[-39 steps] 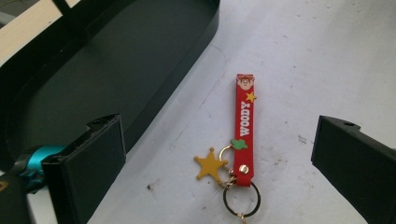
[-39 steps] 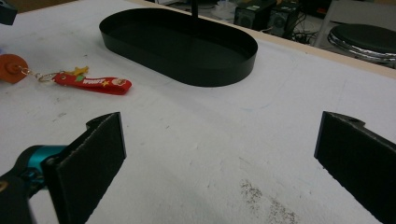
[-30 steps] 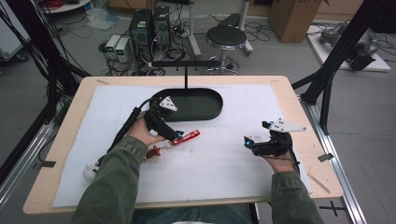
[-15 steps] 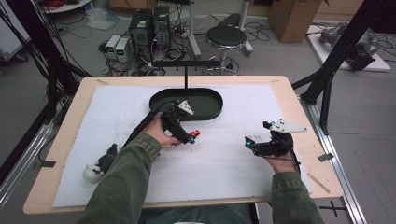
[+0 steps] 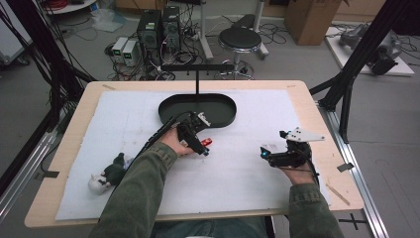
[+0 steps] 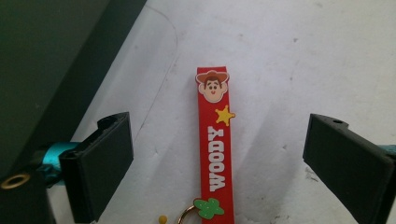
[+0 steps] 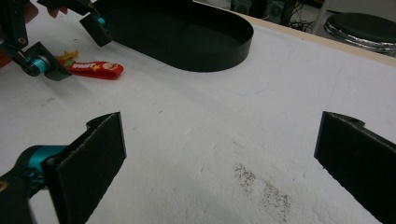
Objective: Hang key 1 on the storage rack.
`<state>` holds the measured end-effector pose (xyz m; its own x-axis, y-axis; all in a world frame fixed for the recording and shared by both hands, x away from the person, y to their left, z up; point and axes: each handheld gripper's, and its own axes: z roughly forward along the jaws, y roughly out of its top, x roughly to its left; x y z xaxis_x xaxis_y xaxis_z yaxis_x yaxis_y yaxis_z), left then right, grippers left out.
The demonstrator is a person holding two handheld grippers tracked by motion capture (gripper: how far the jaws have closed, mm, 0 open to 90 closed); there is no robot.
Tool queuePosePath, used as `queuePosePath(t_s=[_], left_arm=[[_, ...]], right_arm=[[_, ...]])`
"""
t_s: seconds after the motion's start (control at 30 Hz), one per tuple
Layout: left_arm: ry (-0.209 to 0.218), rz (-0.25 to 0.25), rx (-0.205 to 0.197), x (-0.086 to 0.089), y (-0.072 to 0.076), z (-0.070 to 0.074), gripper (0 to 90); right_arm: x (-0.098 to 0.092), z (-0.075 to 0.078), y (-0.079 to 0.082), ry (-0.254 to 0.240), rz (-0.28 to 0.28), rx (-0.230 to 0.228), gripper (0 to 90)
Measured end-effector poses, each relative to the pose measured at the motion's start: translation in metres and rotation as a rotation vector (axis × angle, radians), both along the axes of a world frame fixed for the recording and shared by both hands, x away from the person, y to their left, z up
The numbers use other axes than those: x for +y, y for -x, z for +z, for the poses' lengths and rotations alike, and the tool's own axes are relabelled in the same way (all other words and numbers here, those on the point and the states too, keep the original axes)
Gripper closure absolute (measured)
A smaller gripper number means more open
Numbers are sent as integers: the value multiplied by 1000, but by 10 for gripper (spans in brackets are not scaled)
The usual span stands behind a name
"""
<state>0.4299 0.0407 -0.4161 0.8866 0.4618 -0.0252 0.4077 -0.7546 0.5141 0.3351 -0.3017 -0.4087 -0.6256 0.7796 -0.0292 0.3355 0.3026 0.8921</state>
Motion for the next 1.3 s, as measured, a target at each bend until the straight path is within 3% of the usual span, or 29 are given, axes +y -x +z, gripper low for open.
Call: queuePosePath(t_s=[0.03, 0.13, 0.33, 0.57, 0.63, 0.73, 0.83, 1.03, 1.17, 1.3], left_arm=[[-25, 9, -11, -1, 0, -2, 124], [-38, 9, -11, -2, 1, -2, 164], [-48, 21, -91, -9, 8, -2, 298], [-72, 49, -72, -10, 6, -4, 424], [-59, 42, -43, -8, 3, -4, 452], [-42, 34, -14, -7, 3, -4, 597], [-41, 23, -12, -7, 3, -3, 713], [-48, 10, -37, -8, 6, -4, 730], [-32, 10, -10, -5, 3, -4, 745], [-71, 17, -24, 0, 4, 2, 746]], right_arm=[[0, 0, 0, 0, -3, 1, 12], [-1, 0, 1, -5, -6, -2, 12], [-2, 1, 0, -8, -17, -5, 12], [-3, 0, 1, -2, -17, -3, 12], [-3, 0, 1, -3, -16, 0, 12], [-3, -1, 0, 2, -16, -4, 13], [-3, -1, 0, 8, -14, -7, 13], [-2, -1, 0, 7, -15, -2, 13], [-3, 0, 0, -1, -19, -2, 13], [-4, 0, 0, -2, -17, -4, 13]])
